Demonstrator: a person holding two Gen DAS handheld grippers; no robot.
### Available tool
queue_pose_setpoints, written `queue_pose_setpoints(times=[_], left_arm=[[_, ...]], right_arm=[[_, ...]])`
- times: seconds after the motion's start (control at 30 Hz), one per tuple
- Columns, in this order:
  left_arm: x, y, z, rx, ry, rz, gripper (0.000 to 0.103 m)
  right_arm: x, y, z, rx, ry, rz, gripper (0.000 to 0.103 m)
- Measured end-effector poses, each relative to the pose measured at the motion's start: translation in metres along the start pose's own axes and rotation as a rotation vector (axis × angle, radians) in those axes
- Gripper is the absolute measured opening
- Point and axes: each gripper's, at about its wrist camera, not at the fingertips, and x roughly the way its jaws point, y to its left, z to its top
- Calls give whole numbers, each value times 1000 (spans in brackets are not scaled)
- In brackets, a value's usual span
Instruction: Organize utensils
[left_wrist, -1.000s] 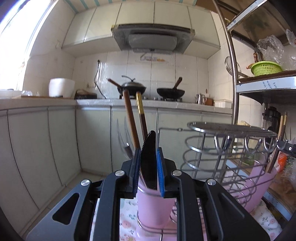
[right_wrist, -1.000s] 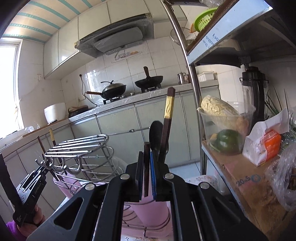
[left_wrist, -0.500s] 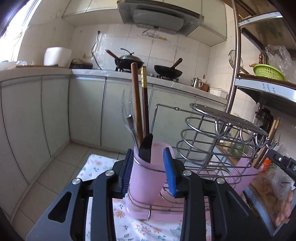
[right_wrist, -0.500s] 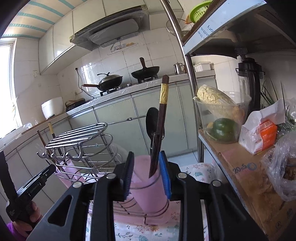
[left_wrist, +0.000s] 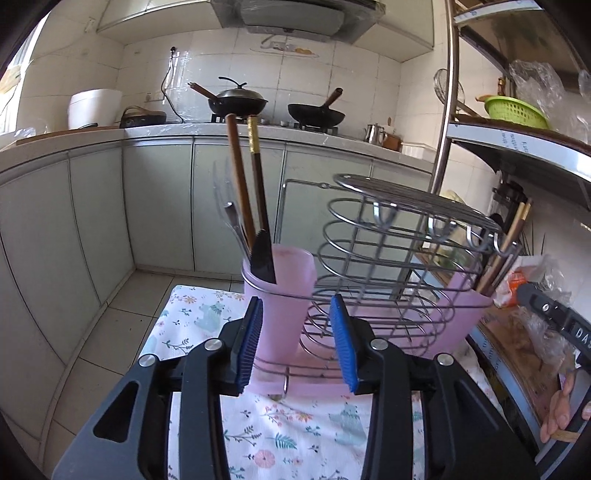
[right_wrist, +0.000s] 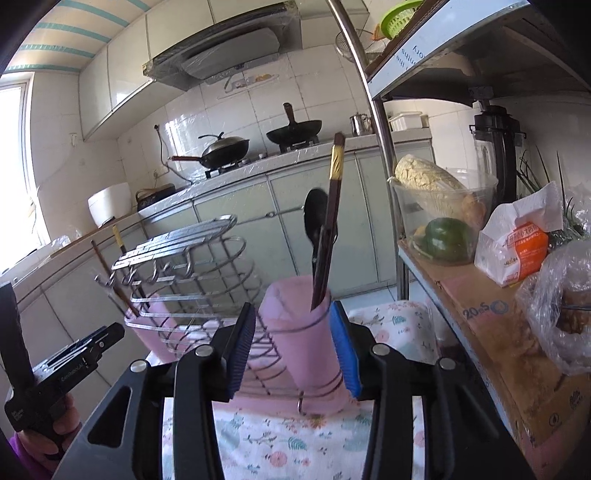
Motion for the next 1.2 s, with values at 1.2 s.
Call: queue_pose_setpoints(times=[1.2], left_arm=[[-29, -23, -22, 25, 62, 31, 50]], right_arm=[[10, 45, -52, -74, 186, -39, 59]])
